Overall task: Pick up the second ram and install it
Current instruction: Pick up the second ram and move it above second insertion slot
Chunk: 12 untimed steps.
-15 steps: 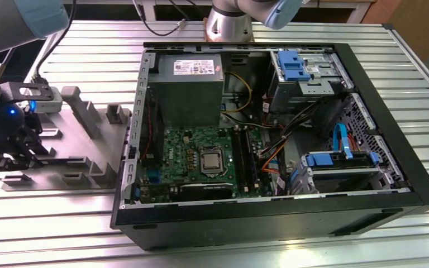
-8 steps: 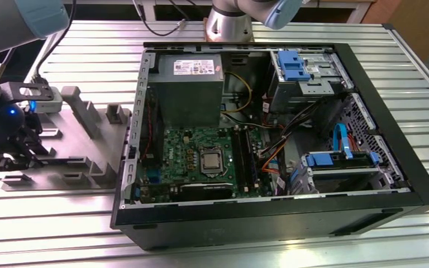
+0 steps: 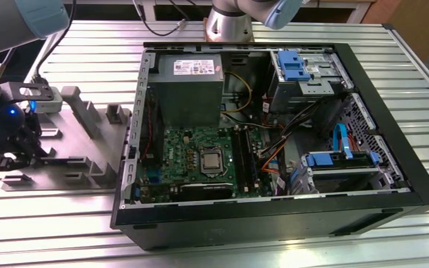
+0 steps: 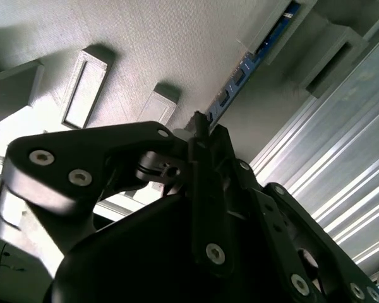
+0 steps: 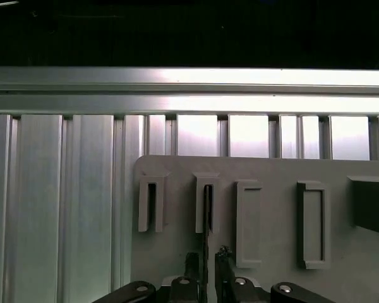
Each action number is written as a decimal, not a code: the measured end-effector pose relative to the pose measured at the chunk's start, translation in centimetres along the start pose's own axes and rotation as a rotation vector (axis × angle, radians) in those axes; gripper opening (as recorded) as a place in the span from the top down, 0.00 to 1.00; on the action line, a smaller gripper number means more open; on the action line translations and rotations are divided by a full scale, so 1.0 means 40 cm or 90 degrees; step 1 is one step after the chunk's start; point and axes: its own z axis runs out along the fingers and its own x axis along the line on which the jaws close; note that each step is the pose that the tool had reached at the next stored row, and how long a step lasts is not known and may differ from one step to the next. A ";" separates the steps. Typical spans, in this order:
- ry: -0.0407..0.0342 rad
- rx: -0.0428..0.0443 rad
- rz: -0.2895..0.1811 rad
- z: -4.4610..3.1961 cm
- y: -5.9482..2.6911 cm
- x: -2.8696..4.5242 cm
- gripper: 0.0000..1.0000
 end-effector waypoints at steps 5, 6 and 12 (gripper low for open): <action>0.0000 0.0000 0.000 0.000 0.000 0.000 0.81; 0.0000 0.0000 0.000 0.000 0.000 0.000 0.81; 0.0000 0.0000 0.000 0.000 0.000 0.000 0.82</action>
